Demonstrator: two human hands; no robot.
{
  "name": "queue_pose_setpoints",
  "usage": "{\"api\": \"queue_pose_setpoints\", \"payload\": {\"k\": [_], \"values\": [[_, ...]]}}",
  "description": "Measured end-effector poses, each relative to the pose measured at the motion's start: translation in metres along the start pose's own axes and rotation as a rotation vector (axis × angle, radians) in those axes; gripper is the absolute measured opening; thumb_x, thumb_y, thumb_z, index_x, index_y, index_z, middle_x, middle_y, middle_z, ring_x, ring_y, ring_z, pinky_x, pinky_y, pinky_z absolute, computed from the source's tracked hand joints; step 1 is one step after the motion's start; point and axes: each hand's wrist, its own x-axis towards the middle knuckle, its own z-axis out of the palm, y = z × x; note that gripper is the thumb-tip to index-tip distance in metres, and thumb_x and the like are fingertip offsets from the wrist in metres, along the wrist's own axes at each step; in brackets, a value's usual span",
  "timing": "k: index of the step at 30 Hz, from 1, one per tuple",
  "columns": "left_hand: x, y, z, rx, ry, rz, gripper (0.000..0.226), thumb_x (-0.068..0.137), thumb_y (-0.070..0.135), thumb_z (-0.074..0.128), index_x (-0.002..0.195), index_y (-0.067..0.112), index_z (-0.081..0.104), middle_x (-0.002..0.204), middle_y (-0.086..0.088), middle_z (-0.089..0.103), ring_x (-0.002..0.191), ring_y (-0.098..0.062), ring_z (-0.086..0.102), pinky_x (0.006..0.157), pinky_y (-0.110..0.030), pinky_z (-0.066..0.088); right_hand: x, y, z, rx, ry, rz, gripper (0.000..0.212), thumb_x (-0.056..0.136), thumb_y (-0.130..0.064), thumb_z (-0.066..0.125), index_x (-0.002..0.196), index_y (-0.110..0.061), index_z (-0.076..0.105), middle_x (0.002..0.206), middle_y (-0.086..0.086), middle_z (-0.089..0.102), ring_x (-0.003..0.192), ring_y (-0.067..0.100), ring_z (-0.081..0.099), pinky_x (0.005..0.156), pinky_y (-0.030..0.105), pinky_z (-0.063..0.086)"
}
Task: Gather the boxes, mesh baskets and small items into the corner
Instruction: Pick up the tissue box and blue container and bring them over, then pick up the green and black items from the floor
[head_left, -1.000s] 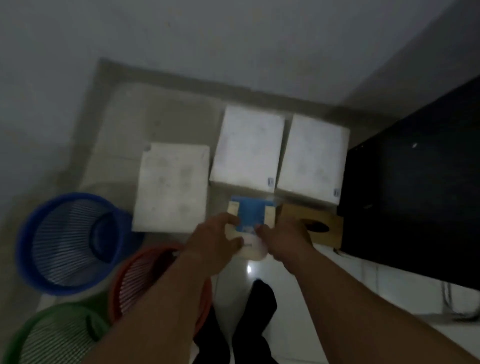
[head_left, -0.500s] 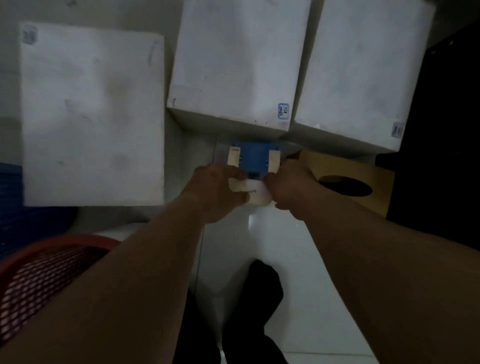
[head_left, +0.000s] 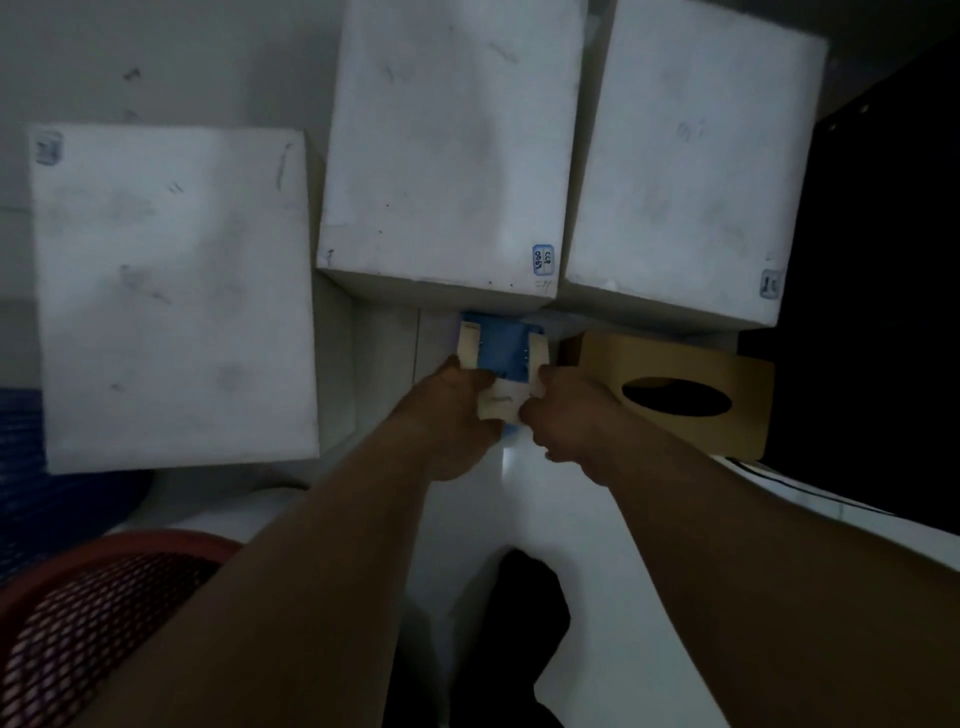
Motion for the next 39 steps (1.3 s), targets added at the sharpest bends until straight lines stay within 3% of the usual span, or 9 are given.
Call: {"api": "queue_pose_setpoints", "payload": {"k": [2, 4, 5, 7, 11, 15, 23, 31, 39], "values": [[-0.01, 0.015, -0.005, 0.038, -0.038, 0.004, 0.054, 0.094, 0.027, 0.061, 0.143, 0.017, 0.043, 0.143, -0.005, 0.044, 0.127, -0.022, 0.046, 0.096, -0.021, 0.034, -0.022, -0.007, -0.006, -0.044, 0.012, -0.016, 0.004, 0.096, -0.016, 0.051, 0.093, -0.017, 0.053, 0.102, 0.012, 0.059, 0.099, 0.034, 0.06, 0.084, 0.042, 0.055], [-0.029, 0.033, -0.018, 0.077, -0.047, 0.029, 0.048, 0.095, 0.025, 0.059, 0.141, 0.016, 0.046, 0.138, -0.004, 0.05, 0.126, -0.022, 0.049, 0.097, -0.023, 0.036, -0.046, -0.023, -0.017, -0.117, 0.004, -0.071, 0.028, 0.099, -0.018, 0.05, 0.125, -0.008, 0.055, 0.123, 0.017, 0.059, 0.109, 0.031, 0.059, 0.091, 0.039, 0.052], [-0.04, 0.044, -0.028, 0.111, -0.024, 0.051, 0.045, 0.095, 0.023, 0.058, 0.138, 0.017, 0.049, 0.136, -0.004, 0.053, 0.125, -0.022, 0.051, 0.098, -0.025, 0.038, -0.059, -0.034, -0.023, -0.168, 0.014, -0.106, 0.033, 0.1, -0.018, 0.049, 0.13, -0.007, 0.054, 0.126, 0.017, 0.059, 0.109, 0.03, 0.06, 0.091, 0.037, 0.052], [-0.068, 0.065, -0.054, 0.155, 0.048, 0.098, 0.04, 0.093, 0.019, 0.059, 0.133, 0.019, 0.057, 0.131, -0.004, 0.059, 0.119, -0.022, 0.056, 0.102, -0.032, 0.044, -0.091, -0.059, -0.039, -0.232, 0.07, -0.172, 0.03, 0.098, -0.019, 0.047, 0.124, -0.009, 0.059, 0.119, 0.014, 0.063, 0.102, 0.028, 0.062, 0.086, 0.038, 0.054], [-0.139, 0.114, -0.125, 0.239, 0.238, 0.183, 0.026, 0.088, 0.021, 0.057, 0.112, 0.019, 0.065, 0.107, -0.008, 0.063, 0.101, -0.029, 0.063, 0.085, -0.042, 0.052, -0.181, -0.114, -0.083, -0.188, 0.194, -0.253, 0.029, 0.096, -0.022, 0.047, 0.121, -0.017, 0.06, 0.121, 0.009, 0.062, 0.101, 0.027, 0.062, 0.082, 0.032, 0.051], [-0.234, 0.184, -0.204, 0.366, 0.362, 0.251, 0.043, 0.093, 0.027, 0.056, 0.136, 0.027, 0.052, 0.129, -0.005, 0.055, 0.12, -0.027, 0.052, 0.099, -0.042, 0.045, -0.307, -0.166, -0.14, -0.127, 0.347, -0.315, 0.041, 0.096, -0.035, 0.044, 0.135, -0.026, 0.052, 0.131, 0.006, 0.059, 0.114, 0.025, 0.057, 0.096, 0.036, 0.048], [-0.465, 0.384, -0.315, 0.423, 0.646, 0.654, 0.035, 0.092, 0.027, 0.056, 0.128, 0.027, 0.059, 0.126, -0.003, 0.059, 0.115, -0.025, 0.054, 0.096, -0.039, 0.046, -0.6, -0.219, -0.265, -0.24, 0.815, -0.436, 0.037, 0.101, -0.03, 0.038, 0.135, -0.023, 0.05, 0.129, 0.01, 0.06, 0.115, 0.031, 0.057, 0.092, 0.039, 0.048], [-0.579, 0.486, -0.289, 0.482, 0.678, 0.863, 0.028, 0.092, 0.024, 0.054, 0.118, 0.027, 0.063, 0.121, -0.003, 0.064, 0.109, -0.027, 0.058, 0.091, -0.041, 0.049, -0.746, -0.17, -0.292, -0.323, 1.091, -0.306, 0.034, 0.098, -0.016, 0.037, 0.129, -0.017, 0.053, 0.122, 0.012, 0.062, 0.109, 0.031, 0.06, 0.077, 0.036, 0.044], [-0.609, 0.513, -0.183, 0.575, 0.539, 0.951, 0.019, 0.091, 0.029, 0.053, 0.104, 0.028, 0.067, 0.116, -0.009, 0.065, 0.102, -0.033, 0.061, 0.083, -0.037, 0.051, -0.782, -0.059, -0.261, -0.192, 1.121, -0.123, 0.034, 0.097, -0.025, 0.041, 0.126, -0.025, 0.059, 0.124, 0.011, 0.061, 0.108, 0.034, 0.06, 0.078, 0.038, 0.044]]}}
